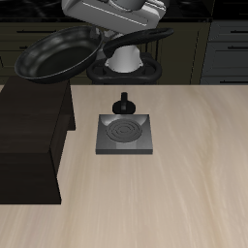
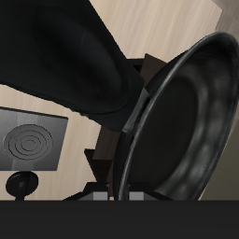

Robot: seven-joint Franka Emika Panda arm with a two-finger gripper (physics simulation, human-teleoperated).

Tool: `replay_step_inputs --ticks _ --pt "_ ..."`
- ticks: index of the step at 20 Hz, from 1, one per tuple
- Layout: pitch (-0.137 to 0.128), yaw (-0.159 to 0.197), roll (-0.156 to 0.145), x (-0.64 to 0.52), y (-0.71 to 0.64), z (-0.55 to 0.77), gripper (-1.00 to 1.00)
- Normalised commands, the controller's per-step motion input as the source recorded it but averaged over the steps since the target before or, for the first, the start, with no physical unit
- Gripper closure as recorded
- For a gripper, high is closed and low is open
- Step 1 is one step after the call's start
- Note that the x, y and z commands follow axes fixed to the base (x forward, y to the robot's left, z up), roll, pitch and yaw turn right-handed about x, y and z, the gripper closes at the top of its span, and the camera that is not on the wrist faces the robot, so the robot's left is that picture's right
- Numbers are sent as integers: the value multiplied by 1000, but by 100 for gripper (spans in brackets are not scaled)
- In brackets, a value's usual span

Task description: Place the frypan on top of the shelf

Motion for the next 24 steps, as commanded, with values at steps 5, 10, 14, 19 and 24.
replay_step_inputs --ticks 5,10,14,19,24 --pt "9 -13 -42 135 -220 -21 100" --pt "23 -25 -38 104 -251 -100 100" --pt "7 -4 -2 14 -111 -71 100" --pt "3 13 -16 10 -199 -96 100" --pt "-3 -2 -21 33 -172 -8 100"
